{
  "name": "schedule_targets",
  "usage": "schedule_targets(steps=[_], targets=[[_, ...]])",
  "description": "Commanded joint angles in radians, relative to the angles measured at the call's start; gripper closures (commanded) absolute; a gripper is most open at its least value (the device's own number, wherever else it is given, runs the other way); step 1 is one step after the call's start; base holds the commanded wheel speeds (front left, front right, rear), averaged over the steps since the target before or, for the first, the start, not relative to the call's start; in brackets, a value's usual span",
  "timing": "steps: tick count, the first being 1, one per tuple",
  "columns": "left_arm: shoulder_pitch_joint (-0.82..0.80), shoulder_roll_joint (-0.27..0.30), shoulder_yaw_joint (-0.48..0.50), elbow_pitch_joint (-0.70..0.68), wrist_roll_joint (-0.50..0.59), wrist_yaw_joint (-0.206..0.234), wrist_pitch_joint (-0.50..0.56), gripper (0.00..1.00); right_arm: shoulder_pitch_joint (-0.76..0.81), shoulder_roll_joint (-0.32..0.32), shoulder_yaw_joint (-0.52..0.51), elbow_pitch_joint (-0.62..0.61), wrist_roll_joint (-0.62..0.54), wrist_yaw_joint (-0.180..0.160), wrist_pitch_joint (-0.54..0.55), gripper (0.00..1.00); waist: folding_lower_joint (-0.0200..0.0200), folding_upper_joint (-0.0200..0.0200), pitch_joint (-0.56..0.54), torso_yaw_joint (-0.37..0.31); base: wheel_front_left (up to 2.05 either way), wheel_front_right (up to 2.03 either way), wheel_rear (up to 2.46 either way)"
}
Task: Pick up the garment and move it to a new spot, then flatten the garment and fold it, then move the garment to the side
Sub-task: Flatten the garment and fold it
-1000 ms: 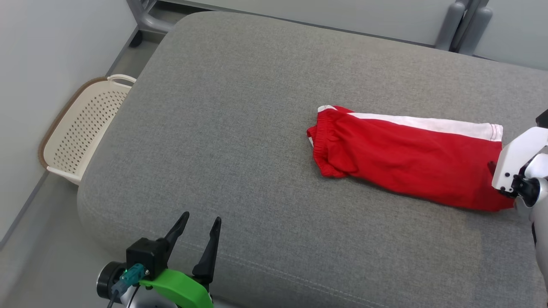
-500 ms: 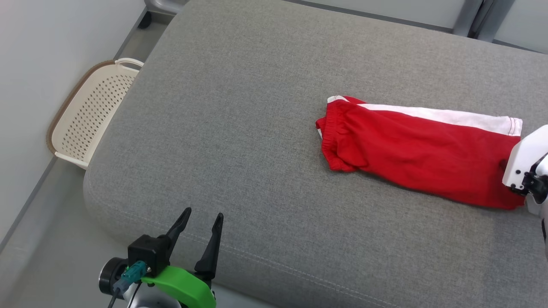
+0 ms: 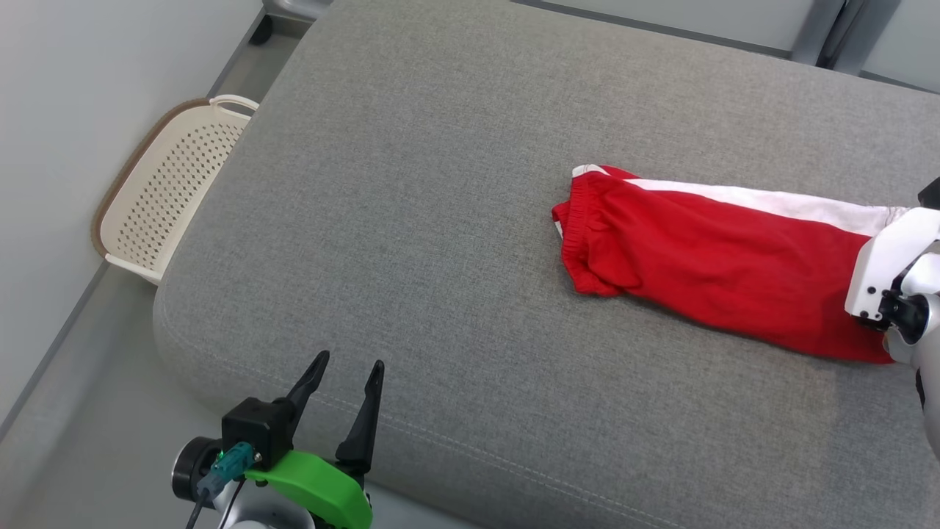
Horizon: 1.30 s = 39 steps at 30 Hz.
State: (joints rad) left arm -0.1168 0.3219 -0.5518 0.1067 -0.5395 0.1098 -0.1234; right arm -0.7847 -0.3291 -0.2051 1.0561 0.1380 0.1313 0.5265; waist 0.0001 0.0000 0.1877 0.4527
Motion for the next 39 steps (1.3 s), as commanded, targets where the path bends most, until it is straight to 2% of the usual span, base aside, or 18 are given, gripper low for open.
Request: schedule_targets(steps=[1, 13, 23, 30, 39], targets=[[-0.012, -0.001, 0.0, 0.005, -0.003, 0.004, 0.0, 0.0, 0.011, -0.015, 0.001, 0.014, -0.001, -0.002, -0.002, 1.0, -0.0001, 0.0, -0.004, 0.0, 0.0, 0.0, 0.0], [0.018, 0.015, -0.009, -0.002, -0.012, 0.009, 0.009, 0.0, 0.034, -0.065, 0.008, 0.036, -0.03, -0.001, -0.006, 1.0, -0.0001, 0.0, -0.059, -0.03, 0.0, 0.0, 0.0], [0.04, 0.028, -0.02, -0.02, -0.016, 0.017, 0.029, 0.0, 0.06, -0.15, 0.035, 0.034, -0.08, -0.001, 0.02, 1.0, -0.0001, 0.0, -0.12, -0.05, 0.0, 0.0, 0.0], [0.047, 0.033, -0.026, -0.028, -0.017, 0.022, 0.031, 0.0, 0.018, -0.108, 0.068, 0.013, -0.045, -0.001, 0.082, 1.0, -0.0001, 0.0, -0.131, -0.04, 0.0, 0.0, 0.0], [0.041, 0.026, -0.039, -0.026, -0.021, 0.021, 0.033, 0.0, -0.007, -0.028, 0.216, -0.064, 0.031, -0.001, 0.155, 1.0, -0.0001, 0.0, -0.148, -0.02, 0.0, 0.0, 0.0]])
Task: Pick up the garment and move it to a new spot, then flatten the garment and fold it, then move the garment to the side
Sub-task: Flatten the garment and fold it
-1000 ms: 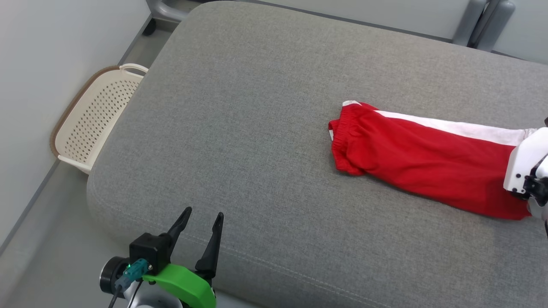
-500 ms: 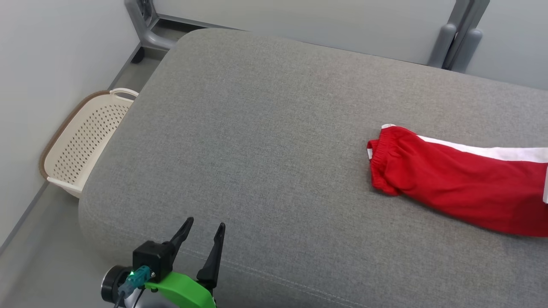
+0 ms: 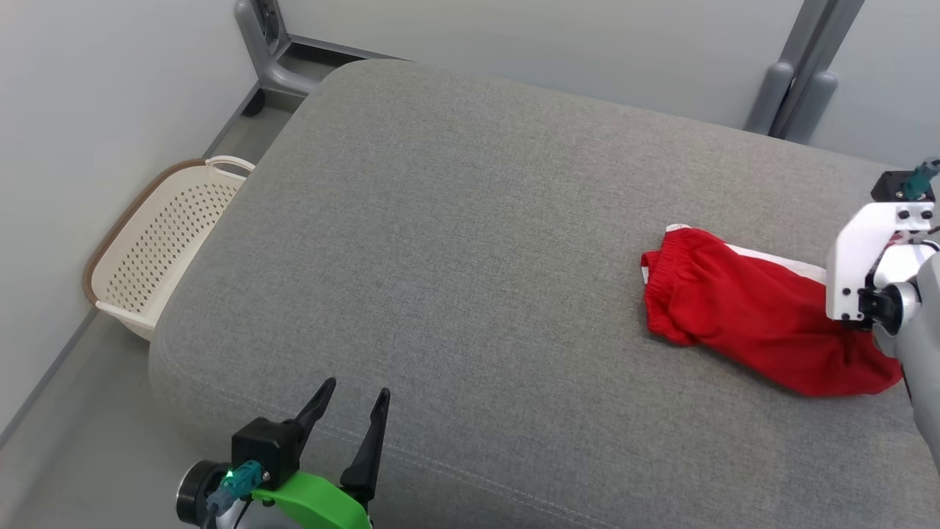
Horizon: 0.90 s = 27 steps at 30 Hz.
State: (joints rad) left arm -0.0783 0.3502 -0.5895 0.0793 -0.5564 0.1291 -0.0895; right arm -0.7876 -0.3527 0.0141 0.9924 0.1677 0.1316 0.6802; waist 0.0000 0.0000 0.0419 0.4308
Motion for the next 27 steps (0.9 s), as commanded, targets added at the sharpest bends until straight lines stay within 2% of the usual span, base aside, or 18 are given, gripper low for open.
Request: schedule_targets(steps=[1, 7, 13, 19, 27], targets=[[0.004, -0.002, -0.002, 0.002, -0.003, 0.002, -0.002, 0.0, -0.007, 0.006, 0.015, -0.011, 0.01, -0.002, 0.006, 1.0, 0.0, 0.0, -0.004, 0.003, 0.0, 0.0, 0.0], [-0.004, -0.009, -0.009, 0.008, -0.005, 0.001, -0.006, 0.0, -0.019, 0.049, 0.112, -0.058, 0.085, -0.002, 0.028, 1.0, 0.0, 0.0, -0.012, 0.012, 0.0, 0.0, 0.0], [-0.014, -0.014, -0.017, 0.016, -0.008, -0.005, -0.008, 0.0, -0.032, 0.082, 0.154, -0.052, 0.123, -0.002, 0.019, 1.0, 0.0, 0.0, -0.019, 0.025, 0.0, 0.0, 0.0], [-0.02, -0.017, -0.027, 0.02, -0.008, -0.01, -0.004, 0.0, -0.044, 0.103, 0.147, -0.012, 0.122, -0.002, -0.002, 1.0, 0.0, 0.0, -0.023, 0.039, 0.0, 0.0, 0.0], [-0.021, -0.024, -0.043, 0.024, -0.009, -0.015, -0.002, 0.0, -0.075, 0.124, 0.086, 0.075, 0.078, -0.002, -0.079, 1.0, 0.0, 0.0, -0.022, 0.071, 0.0, 0.0, 0.0]])
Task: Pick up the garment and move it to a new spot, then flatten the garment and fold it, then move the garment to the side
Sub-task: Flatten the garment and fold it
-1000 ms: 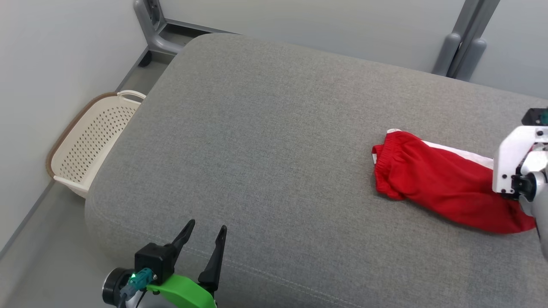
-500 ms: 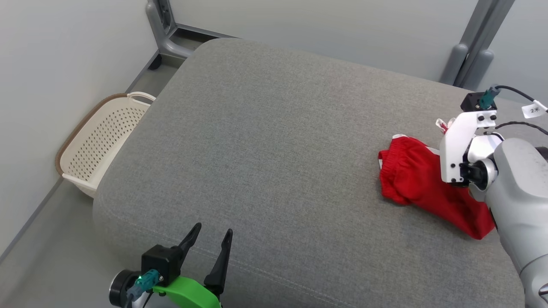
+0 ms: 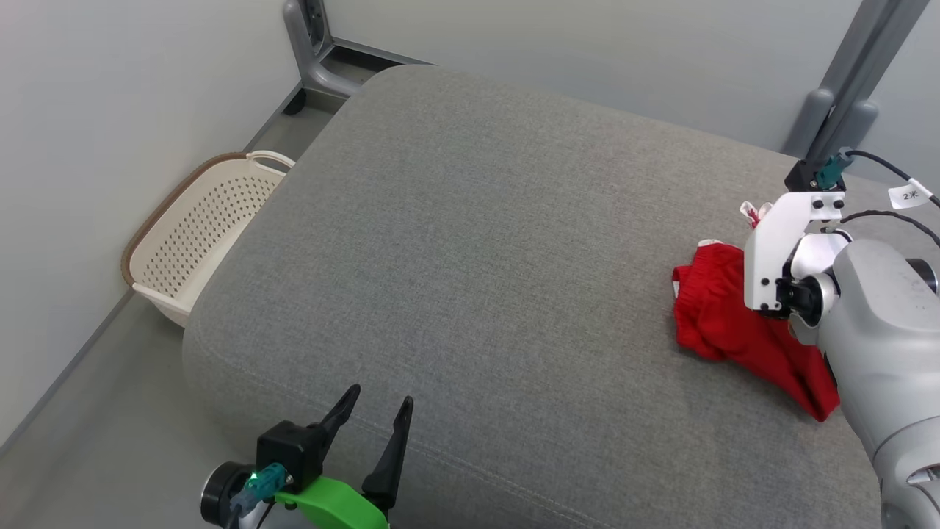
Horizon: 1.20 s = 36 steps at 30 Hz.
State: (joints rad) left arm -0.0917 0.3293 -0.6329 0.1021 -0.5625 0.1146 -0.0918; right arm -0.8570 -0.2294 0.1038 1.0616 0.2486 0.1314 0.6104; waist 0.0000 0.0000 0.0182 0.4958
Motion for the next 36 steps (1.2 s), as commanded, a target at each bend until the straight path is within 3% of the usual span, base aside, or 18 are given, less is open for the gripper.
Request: schedule_targets(steps=[1, 11, 12, 13, 23, 36], targets=[[-0.007, -0.003, 0.0, 0.001, -0.003, 0.0, 0.0, 0.0, -0.013, 0.005, -0.012, 0.016, -0.011, -0.001, -0.018, 1.0, 0.0, 0.0, 0.003, 0.01, 0.0, 0.0, 0.0], [-0.009, -0.014, -0.001, 0.004, -0.005, 0.01, -0.026, 0.0, -0.079, 0.035, -0.064, 0.113, -0.089, -0.001, -0.079, 1.0, 0.0, 0.0, 0.036, 0.027, 0.0, 0.0, 0.0], [-0.01, -0.016, -0.002, 0.005, -0.005, 0.011, -0.028, 0.0, -0.085, 0.041, -0.065, 0.118, -0.095, -0.001, -0.085, 0.18, 0.0, 0.0, 0.039, 0.028, 0.0, 0.0, 0.0], [-0.011, -0.018, -0.002, 0.006, -0.005, 0.01, -0.031, 0.0, -0.09, 0.042, -0.071, 0.123, -0.099, -0.001, -0.096, 0.0, 0.0, 0.0, 0.042, 0.029, 0.0, 0.0, 0.0], [-0.015, -0.01, -0.004, 0.017, -0.01, 0.012, -0.034, 0.0, -0.11, 0.049, -0.072, 0.136, -0.122, -0.001, -0.231, 0.0, 0.0, 0.0, 0.021, 0.022, 0.0, 0.0, 0.0], [0.01, 0.015, -0.012, 0.006, -0.02, 0.015, -0.008, 0.0, -0.029, -0.045, 0.0, 0.121, -0.106, -0.002, -0.404, 0.0, 0.0, 0.0, -0.048, -0.047, 0.0, 0.0, 0.0]])
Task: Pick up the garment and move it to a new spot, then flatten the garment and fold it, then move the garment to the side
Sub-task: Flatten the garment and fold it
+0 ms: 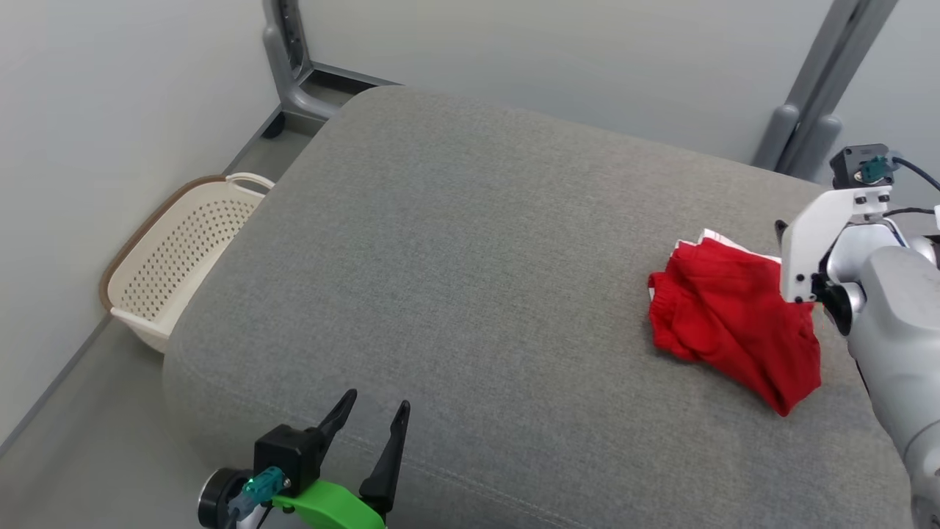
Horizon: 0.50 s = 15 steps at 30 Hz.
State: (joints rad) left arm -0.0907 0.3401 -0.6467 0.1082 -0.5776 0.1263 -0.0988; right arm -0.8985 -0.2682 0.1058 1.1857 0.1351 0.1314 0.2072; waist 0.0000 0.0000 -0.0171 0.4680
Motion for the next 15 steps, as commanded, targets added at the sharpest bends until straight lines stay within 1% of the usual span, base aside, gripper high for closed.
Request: schedule_targets(steps=[1, 7, 8, 9, 10, 11, 15], targets=[[0.012, 0.007, 0.003, -0.003, -0.006, 0.005, -0.001, 0.0, 0.017, -0.01, 0.003, -0.006, 0.01, -0.001, -0.014, 0.0, 0.0, 0.0, -0.014, -0.028, 0.0, 0.0, 0.0], [0.012, 0.011, 0.001, -0.017, -0.009, 0.011, 0.003, 0.0, 0.053, -0.052, 0.01, -0.015, 0.04, -0.001, -0.083, 0.0, 0.0, 0.0, -0.018, -0.065, 0.0, 0.0, 0.0], [0.011, 0.01, 0.0, -0.018, -0.009, 0.011, 0.004, 0.0, 0.063, -0.056, 0.012, -0.017, 0.042, -0.001, -0.099, 0.08, 0.0, 0.0, -0.017, -0.069, 0.0, 0.0, 0.0], [0.01, 0.01, -0.001, -0.019, -0.01, 0.012, 0.005, 0.0, 0.071, -0.06, 0.01, -0.016, 0.048, -0.001, -0.111, 0.55, 0.0, 0.0, -0.016, -0.073, 0.0, 0.0, 0.0], [0.008, 0.012, -0.001, -0.022, -0.009, 0.014, 0.005, 0.0, 0.087, -0.072, 0.009, -0.013, 0.048, -0.001, -0.137, 0.95, 0.0, 0.0, -0.012, -0.08, 0.0, 0.0, 0.0], [0.006, 0.013, -0.001, -0.023, -0.01, 0.014, 0.004, 0.0, 0.095, -0.076, 0.009, -0.011, 0.051, -0.001, -0.148, 1.0, 0.0, 0.0, -0.009, -0.082, 0.0, 0.0, 0.0], [-0.005, 0.013, -0.004, -0.027, -0.007, 0.012, 0.004, 0.0, 0.121, -0.089, 0.006, 0.003, 0.059, -0.001, -0.179, 1.0, 0.0, 0.0, 0.012, -0.087, 0.0, 0.0, 0.0]])
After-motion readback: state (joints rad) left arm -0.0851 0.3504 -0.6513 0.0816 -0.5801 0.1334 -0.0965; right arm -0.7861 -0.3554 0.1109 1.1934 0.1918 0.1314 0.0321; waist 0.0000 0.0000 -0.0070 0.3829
